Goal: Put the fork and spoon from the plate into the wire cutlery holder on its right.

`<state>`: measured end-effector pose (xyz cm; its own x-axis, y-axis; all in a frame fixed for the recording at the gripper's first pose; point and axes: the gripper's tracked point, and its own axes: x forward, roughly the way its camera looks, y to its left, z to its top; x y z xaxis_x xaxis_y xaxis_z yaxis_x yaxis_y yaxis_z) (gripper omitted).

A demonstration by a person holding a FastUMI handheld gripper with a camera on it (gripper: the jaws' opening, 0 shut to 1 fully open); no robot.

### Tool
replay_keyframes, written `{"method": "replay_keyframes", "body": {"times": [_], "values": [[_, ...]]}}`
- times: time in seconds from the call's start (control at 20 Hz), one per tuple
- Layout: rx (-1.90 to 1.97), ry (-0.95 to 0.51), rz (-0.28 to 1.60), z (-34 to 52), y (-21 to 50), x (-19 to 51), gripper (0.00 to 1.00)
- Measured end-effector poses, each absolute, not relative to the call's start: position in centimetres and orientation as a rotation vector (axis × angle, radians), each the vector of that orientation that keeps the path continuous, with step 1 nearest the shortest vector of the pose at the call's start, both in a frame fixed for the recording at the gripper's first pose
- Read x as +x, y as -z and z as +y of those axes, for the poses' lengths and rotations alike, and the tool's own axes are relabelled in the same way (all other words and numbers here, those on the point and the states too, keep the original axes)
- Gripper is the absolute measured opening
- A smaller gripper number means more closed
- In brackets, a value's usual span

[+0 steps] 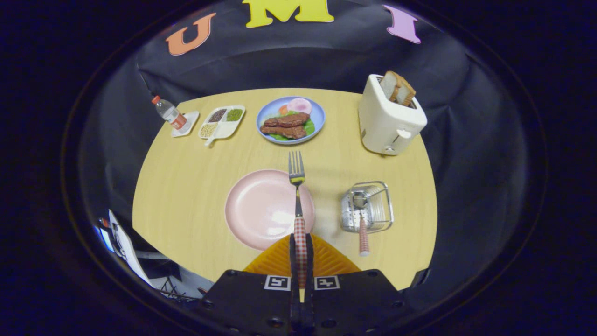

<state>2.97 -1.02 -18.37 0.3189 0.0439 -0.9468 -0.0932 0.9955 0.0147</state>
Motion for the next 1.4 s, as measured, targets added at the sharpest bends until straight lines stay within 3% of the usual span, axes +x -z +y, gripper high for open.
{"method": "replay_keyframes", "body": {"times": [0.35, 0.6, 1.1, 1.25, 1.4], "values": [[0.002, -0.029, 1.539, -9.4, 18.3, 1.3, 0.03], [0.028, -0.014, 1.692, -10.6, 20.2, 1.9, 0.03], [0.032, 0.039, 1.755, -12.0, 22.7, 5.2, 0.08], [0.045, 0.051, 1.704, -12.0, 22.6, 6.5, 0.18], [0.042, 0.047, 1.608, -12.2, 22.0, 8.0, 0.53]]}}
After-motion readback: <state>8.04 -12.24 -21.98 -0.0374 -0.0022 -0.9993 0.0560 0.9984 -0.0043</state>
